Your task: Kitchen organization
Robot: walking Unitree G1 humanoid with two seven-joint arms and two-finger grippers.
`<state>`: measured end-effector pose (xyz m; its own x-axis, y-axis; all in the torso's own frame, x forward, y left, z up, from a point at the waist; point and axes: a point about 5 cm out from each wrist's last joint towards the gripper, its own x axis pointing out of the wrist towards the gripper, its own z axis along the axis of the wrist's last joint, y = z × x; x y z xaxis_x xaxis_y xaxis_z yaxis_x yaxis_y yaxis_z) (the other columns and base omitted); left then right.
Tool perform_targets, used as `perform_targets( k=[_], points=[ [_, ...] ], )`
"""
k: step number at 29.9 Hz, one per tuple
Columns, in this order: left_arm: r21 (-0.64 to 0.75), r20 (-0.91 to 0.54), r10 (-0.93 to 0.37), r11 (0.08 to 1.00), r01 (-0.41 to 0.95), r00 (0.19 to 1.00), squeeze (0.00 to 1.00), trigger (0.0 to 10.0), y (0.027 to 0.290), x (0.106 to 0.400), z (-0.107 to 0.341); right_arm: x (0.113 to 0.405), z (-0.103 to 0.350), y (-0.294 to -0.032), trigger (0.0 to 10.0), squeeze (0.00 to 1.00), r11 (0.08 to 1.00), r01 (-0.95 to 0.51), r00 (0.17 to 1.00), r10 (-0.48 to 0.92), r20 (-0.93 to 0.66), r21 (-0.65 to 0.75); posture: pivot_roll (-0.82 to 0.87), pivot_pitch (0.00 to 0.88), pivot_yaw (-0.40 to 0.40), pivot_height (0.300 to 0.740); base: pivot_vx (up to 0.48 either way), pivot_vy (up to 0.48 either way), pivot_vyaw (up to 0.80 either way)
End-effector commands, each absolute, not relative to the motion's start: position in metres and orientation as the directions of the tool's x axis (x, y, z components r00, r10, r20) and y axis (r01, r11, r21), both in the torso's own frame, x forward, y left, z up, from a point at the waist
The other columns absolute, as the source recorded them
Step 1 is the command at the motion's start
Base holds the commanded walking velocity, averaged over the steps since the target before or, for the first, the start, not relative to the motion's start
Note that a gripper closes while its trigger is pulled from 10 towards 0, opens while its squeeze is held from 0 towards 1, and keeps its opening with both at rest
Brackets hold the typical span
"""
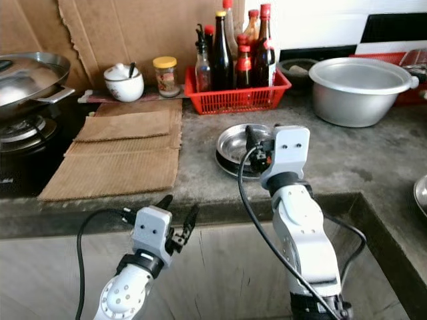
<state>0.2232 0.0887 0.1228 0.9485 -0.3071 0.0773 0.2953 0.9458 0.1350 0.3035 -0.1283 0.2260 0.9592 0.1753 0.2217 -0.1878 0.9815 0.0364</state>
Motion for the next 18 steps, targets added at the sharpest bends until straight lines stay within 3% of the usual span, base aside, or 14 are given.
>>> perform_targets(
  k=[1,3,4,5,9,17,18],
  points=[
    [0.121,0.066,-0.314,0.945,0.304,0.947,0.0,10.0,0.088,0.222,0.122,0.309,0.223,-0.132,10.0,1.0,0.98,-0.191,0.97,0.18,0.164,0.055,0.01,0.052,0.001,0.74,0.0,0.0,0.0],
    [0.115,0.065,-0.318,0.944,0.31,0.946,0.0,10.0,0.086,0.222,0.122,0.318,0.225,-0.134,10.0,1.0,0.986,-0.166,0.979,0.16,0.126,0.034,0.01,0.055,0.002,0.74,0.0,0.0,0.0],
    [0.112,0.062,-0.33,0.94,0.322,0.942,0.0,10.0,0.084,0.221,0.122,0.323,0.228,-0.134,10.0,0.42,0.987,-0.157,0.982,0.152,0.109,0.04,0.01,0.055,0.001,0.74,0.0,0.0,0.0],
    [0.114,0.063,-0.335,0.938,0.326,0.94,0.0,10.0,0.083,0.221,0.122,0.327,0.23,-0.135,10.0,0.0,0.99,-0.139,0.986,0.136,0.098,0.026,0.01,0.055,0.001,0.74,0.0,0.0,0.0],
    [0.113,0.062,-0.342,0.936,0.334,0.938,0.0,10.0,0.081,0.219,0.122,0.337,0.238,-0.14,10.0,0.0,0.998,-0.037,0.996,0.041,0.084,-0.043,0.01,0.057,-0.004,0.74,0.0,0.0,0.0],
    [0.102,0.051,-0.345,0.935,0.339,0.937,0.0,10.0,0.081,0.217,0.12,0.355,0.26,-0.165,10.0,0.0,0.997,-0.026,0.999,0.028,0.022,-0.077,0.01,0.061,-0.01,0.74,0.0,0.0,0.0],
    [0.099,0.047,-0.355,0.932,0.35,0.934,0.0,10.0,0.079,0.216,0.12,0.359,0.265,-0.169,10.0,0.19,0.996,-0.036,0.999,0.038,0.023,-0.083,0.01,0.058,-0.011,0.74,0.0,0.0,0.0]
  ],
)
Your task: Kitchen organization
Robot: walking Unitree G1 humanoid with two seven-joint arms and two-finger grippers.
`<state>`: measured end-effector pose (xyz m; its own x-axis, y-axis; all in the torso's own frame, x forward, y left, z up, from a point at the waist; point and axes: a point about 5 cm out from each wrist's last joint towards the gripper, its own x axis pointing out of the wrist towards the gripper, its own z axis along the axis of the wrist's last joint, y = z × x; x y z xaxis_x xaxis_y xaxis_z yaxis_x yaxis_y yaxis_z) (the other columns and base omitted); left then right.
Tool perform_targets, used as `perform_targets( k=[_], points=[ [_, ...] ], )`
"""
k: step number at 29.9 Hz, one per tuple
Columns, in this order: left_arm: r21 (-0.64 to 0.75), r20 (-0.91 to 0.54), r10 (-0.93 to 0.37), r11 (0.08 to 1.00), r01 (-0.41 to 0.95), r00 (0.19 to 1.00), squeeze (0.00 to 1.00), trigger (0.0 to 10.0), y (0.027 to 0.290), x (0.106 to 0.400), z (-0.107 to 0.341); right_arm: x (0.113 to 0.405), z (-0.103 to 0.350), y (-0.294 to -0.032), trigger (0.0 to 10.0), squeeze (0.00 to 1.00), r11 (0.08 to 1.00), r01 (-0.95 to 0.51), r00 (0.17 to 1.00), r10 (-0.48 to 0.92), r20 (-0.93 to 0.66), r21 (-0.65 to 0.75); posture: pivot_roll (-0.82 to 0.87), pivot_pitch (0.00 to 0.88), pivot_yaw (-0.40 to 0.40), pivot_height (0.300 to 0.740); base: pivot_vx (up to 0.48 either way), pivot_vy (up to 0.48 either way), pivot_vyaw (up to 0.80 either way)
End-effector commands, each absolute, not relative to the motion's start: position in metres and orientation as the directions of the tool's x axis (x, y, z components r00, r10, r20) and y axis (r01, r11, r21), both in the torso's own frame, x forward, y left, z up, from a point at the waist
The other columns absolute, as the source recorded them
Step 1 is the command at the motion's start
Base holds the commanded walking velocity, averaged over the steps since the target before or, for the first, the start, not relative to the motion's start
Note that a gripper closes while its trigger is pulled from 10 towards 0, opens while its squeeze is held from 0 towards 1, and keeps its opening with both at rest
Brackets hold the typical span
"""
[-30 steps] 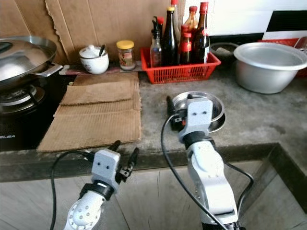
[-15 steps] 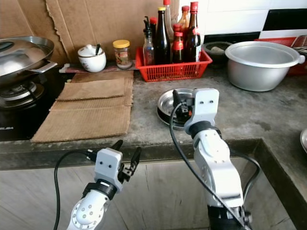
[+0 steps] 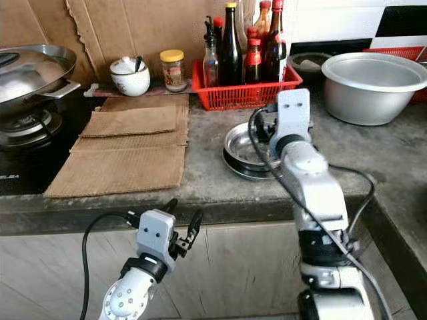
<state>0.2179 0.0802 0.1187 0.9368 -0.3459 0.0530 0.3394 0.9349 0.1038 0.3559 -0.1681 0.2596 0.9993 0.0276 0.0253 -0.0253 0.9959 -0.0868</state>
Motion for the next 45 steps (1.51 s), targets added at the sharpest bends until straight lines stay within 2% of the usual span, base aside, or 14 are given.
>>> perform_targets(
  k=[1,5,6,7,17,26,32,35,36,37,38,40,42,45],
  points=[
    [0.098,0.046,-0.357,0.931,0.352,0.933,0.0,10.0,0.079,0.216,0.12,0.361,0.266,-0.172,10.0,1.0,0.995,-0.029,1.0,0.03,0.01,-0.092,0.01,0.057,-0.012,0.74,0.0,0.0,0.0],
    [0.092,0.043,-0.363,0.929,0.358,0.931,0.0,10.0,0.078,0.217,0.119,0.366,0.262,-0.179,10.0,1.0,0.996,-0.03,0.996,0.024,-0.085,-0.08,0.02,0.053,-0.013,0.74,0.0,0.0,0.0],
    [0.091,0.042,-0.364,0.929,0.36,0.93,0.0,10.0,0.077,0.217,0.119,0.367,0.262,-0.18,10.0,0.92,0.996,-0.038,0.994,0.029,-0.104,-0.085,0.01,0.051,-0.015,0.74,0.0,0.0,0.0],
    [0.092,0.04,-0.366,0.928,0.361,0.93,0.0,10.0,0.077,0.217,0.118,0.368,0.262,-0.182,10.0,0.0,0.995,-0.043,0.991,0.031,-0.129,-0.093,0.02,0.051,-0.015,0.74,0.0,0.0,0.0],
    [0.088,0.035,-0.37,0.927,0.366,0.929,0.0,10.0,0.076,0.216,0.116,0.379,0.254,-0.2,10.0,0.0,0.996,-0.088,0.924,0.078,-0.374,-0.008,0.01,0.039,-0.017,0.74,0.0,0.0,0.0],
    [0.059,0.215,-0.4,0.916,0.397,0.891,0.0,10.0,0.07,0.213,0.145,0.382,0.254,-0.198,10.0,0.0,0.982,-0.142,0.873,0.184,-0.452,0.125,0.01,0.036,-0.021,0.74,0.0,0.0,0.0],
    [0.063,0.207,-0.403,0.915,0.398,0.892,0.0,10.0,0.069,0.214,0.144,0.384,0.256,-0.2,10.0,0.0,0.979,-0.145,0.874,0.196,-0.444,0.147,0.01,0.042,-0.023,0.74,0.0,0.0,0.0],
    [0.064,0.2,-0.404,0.915,0.399,0.893,0.0,10.0,0.069,0.214,0.142,0.385,0.256,-0.2,8.9,0.0,0.975,-0.141,0.867,0.204,-0.455,0.169,0.01,0.044,-0.028,0.74,0.0,0.0,0.0],
    [0.065,0.197,-0.401,0.916,0.396,0.895,0.0,10.0,0.069,0.214,0.141,0.385,0.255,-0.2,7.9,0.0,0.972,-0.147,0.859,0.216,-0.463,0.181,0.01,0.045,-0.029,0.74,0.0,0.0,0.0],
    [0.067,0.196,-0.399,0.917,0.394,0.896,0.0,10.0,0.069,0.214,0.141,0.385,0.254,-0.2,7.9,0.0,0.972,-0.148,0.858,0.217,-0.466,0.181,0.01,0.045,-0.029,0.74,0.0,0.0,0.0],
    [0.069,0.194,-0.396,0.918,0.391,0.897,0.0,10.0,0.069,0.214,0.141,0.385,0.254,-0.2,6.5,0.0,0.97,-0.148,0.854,0.224,-0.47,0.193,0.01,0.048,-0.029,0.74,0.0,0.0,0.0],
    [0.07,0.19,-0.389,0.921,0.383,0.901,0.0,10.0,0.07,0.214,0.14,0.386,0.254,-0.201,6.5,0.0,0.972,-0.147,0.856,0.219,-0.469,0.185,0.01,0.049,-0.03,0.74,0.0,0.0,0.0],
    [0.072,0.182,-0.389,0.921,0.383,0.903,0.0,10.0,0.071,0.214,0.138,0.386,0.254,-0.2,4.2,0.0,0.965,-0.15,0.849,0.237,-0.472,0.214,0.01,0.052,-0.03,0.74,0.0,0.0,0.0],
    [0.071,0.181,-0.388,0.922,0.382,0.904,0.0,10.0,0.071,0.214,0.138,0.387,0.254,-0.2,4.2,0.0,0.963,-0.147,0.849,0.24,-0.47,0.226,0.01,0.052,-0.03,0.74,0.0,0.0,0.0]
  ],
)
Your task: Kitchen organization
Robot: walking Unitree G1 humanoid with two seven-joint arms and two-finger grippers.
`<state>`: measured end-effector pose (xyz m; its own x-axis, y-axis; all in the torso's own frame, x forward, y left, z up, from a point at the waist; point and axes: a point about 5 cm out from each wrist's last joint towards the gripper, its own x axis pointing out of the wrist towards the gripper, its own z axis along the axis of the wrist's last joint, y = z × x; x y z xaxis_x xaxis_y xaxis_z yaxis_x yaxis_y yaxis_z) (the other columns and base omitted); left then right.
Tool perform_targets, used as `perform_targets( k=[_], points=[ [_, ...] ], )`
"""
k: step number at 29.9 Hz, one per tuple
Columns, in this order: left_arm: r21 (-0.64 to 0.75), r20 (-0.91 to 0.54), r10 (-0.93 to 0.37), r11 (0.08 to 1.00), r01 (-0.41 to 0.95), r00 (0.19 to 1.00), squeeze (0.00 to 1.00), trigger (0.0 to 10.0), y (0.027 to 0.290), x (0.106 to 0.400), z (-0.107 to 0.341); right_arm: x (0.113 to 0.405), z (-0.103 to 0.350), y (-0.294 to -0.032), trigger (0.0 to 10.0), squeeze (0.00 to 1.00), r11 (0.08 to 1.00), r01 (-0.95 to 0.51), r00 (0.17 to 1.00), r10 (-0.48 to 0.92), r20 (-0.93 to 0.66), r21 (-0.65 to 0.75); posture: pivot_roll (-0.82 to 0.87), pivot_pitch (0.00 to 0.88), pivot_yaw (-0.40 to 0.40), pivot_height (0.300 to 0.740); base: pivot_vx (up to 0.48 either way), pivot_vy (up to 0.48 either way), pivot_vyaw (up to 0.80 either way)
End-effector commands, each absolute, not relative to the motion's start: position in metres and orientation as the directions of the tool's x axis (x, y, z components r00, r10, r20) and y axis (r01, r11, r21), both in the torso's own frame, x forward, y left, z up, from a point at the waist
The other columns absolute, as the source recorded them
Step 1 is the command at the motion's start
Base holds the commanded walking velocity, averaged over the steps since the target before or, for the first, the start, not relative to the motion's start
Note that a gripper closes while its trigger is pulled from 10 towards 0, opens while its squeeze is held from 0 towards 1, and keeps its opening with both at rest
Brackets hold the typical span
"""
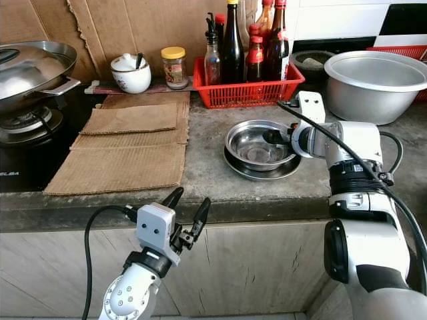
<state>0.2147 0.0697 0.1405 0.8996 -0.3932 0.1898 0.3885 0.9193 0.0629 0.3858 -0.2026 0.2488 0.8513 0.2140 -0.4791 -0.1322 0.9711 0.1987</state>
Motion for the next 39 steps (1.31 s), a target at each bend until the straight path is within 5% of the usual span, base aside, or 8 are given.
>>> perform_targets(
  k=[1,2,3,33,34,35,36,39],
  points=[
    [0.073,0.179,-0.386,0.922,0.379,0.905,0.0,10.0,0.071,0.214,0.137,0.387,0.257,-0.2,6.5,0.0,0.962,-0.15,0.853,0.242,-0.462,0.227,0.01,0.053,-0.031,0.74,0.0,0.0,0.0],
    [0.074,0.176,-0.385,0.923,0.377,0.906,0.0,10.0,0.071,0.214,0.137,0.388,0.259,-0.201,9.5,0.0,0.961,-0.15,0.855,0.245,-0.457,0.233,0.01,0.053,-0.031,0.74,0.0,0.0,0.0],
    [0.075,0.173,-0.383,0.924,0.375,0.907,0.0,10.0,0.072,0.214,0.136,0.388,0.262,-0.201,10.0,0.0,0.957,-0.153,0.857,0.252,-0.45,0.246,0.01,0.054,-0.031,0.74,0.0,0.0,0.0],
    [0.078,0.162,-0.373,0.928,0.365,0.914,0.0,10.0,0.072,0.214,0.134,0.379,0.233,-0.196,10.0,0.0,0.953,-0.265,0.767,0.3,-0.567,0.146,0.01,0.061,-0.036,0.74,0.0,0.0,0.0],
    [0.079,0.162,-0.372,0.928,0.364,0.914,0.0,10.0,0.072,0.214,0.134,0.379,0.232,-0.196,6.0,0.0,0.954,-0.262,0.765,0.299,-0.571,0.148,0.01,0.059,-0.034,0.74,0.0,0.0,0.0],
    [0.079,0.162,-0.372,0.928,0.364,0.914,0.0,10.0,0.072,0.214,0.134,0.379,0.232,-0.196,6.0,0.0,0.954,-0.262,0.765,0.299,-0.571,0.148,0.01,0.059,-0.034,0.74,0.0,0.0,0.0],
    [0.081,0.163,-0.372,0.928,0.363,0.914,0.0,10.0,0.072,0.214,0.134,0.379,0.23,-0.196,0.0,0.0,0.953,-0.261,0.759,0.3,-0.578,0.152,0.01,0.059,-0.035,0.74,0.0,0.0,0.0],
    [0.08,0.164,-0.369,0.929,0.361,0.915,0.0,10.0,0.072,0.215,0.134,0.379,0.227,-0.196,0.0,0.0,0.955,-0.256,0.749,0.294,-0.593,0.149,0.02,0.057,-0.037,0.74,0.0,0.0,0.0]
  ],
)
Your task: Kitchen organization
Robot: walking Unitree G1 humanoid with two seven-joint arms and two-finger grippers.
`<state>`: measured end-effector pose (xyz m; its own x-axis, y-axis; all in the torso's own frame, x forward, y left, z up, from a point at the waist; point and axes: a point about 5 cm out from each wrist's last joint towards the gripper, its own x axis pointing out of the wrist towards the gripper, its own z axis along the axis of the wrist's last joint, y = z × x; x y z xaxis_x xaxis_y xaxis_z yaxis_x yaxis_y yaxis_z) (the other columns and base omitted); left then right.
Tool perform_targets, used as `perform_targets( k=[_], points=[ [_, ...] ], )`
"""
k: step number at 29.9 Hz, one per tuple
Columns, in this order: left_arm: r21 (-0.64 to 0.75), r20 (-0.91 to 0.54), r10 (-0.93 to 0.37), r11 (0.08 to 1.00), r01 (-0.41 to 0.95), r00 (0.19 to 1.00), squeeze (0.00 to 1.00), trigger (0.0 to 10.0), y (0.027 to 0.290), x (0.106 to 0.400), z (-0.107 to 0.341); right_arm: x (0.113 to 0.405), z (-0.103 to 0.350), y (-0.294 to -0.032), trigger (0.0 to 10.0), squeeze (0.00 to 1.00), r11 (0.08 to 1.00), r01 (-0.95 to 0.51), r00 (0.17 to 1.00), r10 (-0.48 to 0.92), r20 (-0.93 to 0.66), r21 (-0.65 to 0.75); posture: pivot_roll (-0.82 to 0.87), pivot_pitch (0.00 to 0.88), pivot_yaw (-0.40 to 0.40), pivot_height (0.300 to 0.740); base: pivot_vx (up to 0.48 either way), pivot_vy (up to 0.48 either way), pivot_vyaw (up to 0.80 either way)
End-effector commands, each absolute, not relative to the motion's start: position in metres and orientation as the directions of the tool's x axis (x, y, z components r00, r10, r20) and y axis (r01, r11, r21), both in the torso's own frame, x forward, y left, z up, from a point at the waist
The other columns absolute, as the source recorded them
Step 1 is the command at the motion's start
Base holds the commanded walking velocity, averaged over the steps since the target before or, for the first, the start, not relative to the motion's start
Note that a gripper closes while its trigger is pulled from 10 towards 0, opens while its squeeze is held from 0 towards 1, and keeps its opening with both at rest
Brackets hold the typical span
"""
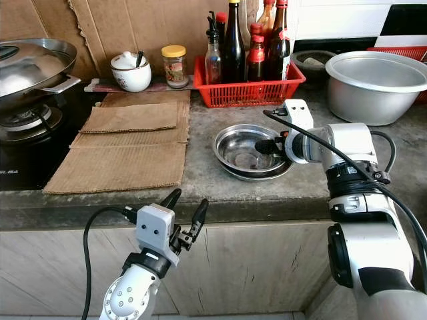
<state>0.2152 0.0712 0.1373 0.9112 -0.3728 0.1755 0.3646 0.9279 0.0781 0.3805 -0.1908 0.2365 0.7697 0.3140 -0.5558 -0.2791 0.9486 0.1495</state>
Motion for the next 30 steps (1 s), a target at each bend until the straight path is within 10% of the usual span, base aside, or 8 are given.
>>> perform_targets(
  k=[1,19,30],
  points=[
    [0.081,0.163,-0.37,0.929,0.361,0.915,0.0,10.0,0.072,0.214,0.134,0.379,0.227,-0.197,0.0,0.0,0.957,-0.246,0.752,0.289,-0.592,0.155,0.01,0.055,-0.037,0.74,0.0,0.0,0.0],
    [0.089,0.163,-0.369,0.929,0.359,0.915,0.0,10.0,0.074,0.216,0.133,0.382,0.227,-0.206,0.0,0.0,0.951,-0.119,0.792,0.264,-0.551,0.286,0.01,0.039,-0.029,0.74,0.0,0.0,0.0],
    [0.089,0.158,-0.361,0.932,0.351,0.919,0.0,10.0,0.074,0.217,0.133,0.379,0.24,-0.192,0.0,0.0,0.728,0.03,0.985,0.096,-0.145,0.685,0.01,0.053,-0.025,0.74,0.0,0.0,0.0]
  ],
)
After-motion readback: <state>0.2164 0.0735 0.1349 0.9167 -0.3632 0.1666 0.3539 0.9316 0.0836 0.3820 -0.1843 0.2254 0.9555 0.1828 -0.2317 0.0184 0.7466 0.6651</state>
